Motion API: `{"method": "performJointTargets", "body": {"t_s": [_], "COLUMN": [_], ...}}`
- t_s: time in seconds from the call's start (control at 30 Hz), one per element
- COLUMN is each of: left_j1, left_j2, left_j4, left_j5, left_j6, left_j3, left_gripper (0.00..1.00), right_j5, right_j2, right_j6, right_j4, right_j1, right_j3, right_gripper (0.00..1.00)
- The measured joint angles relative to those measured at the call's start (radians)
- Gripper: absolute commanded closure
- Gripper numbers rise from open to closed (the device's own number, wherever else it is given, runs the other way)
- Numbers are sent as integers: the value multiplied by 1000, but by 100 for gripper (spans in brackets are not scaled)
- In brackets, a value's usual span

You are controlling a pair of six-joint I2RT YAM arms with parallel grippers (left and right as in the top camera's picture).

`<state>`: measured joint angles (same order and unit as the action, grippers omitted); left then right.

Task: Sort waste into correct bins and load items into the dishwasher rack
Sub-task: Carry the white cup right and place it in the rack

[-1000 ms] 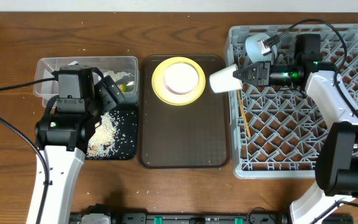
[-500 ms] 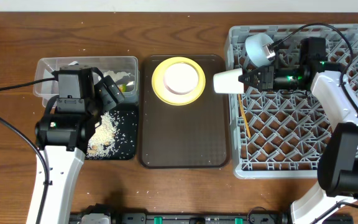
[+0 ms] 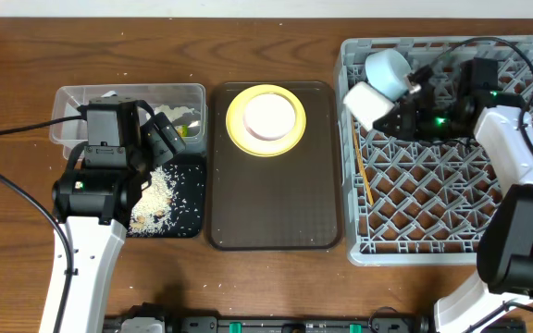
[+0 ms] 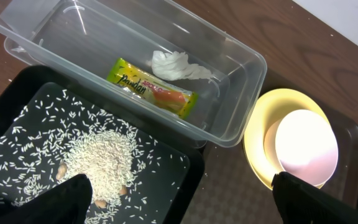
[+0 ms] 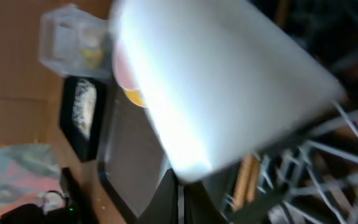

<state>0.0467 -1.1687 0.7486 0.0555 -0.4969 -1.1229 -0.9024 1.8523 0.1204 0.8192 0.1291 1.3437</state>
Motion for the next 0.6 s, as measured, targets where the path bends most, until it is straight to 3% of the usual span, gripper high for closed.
{"method": "performJointTargets", "body": {"t_s": [0.5, 0.6], "left_j1": [0, 0], "left_j2": [0, 0], "left_j4": [0, 0], "left_j5": [0, 0], "left_j6": [0, 0], "left_j3": [0, 0], "left_gripper": [5, 5], "right_j5": [269, 313], "right_j2": [5, 6], "right_j6": [17, 16], "right_j4": [97, 112], "right_j1": [3, 3], "right_j3": [-5, -5], "right_gripper": [99, 94]}}
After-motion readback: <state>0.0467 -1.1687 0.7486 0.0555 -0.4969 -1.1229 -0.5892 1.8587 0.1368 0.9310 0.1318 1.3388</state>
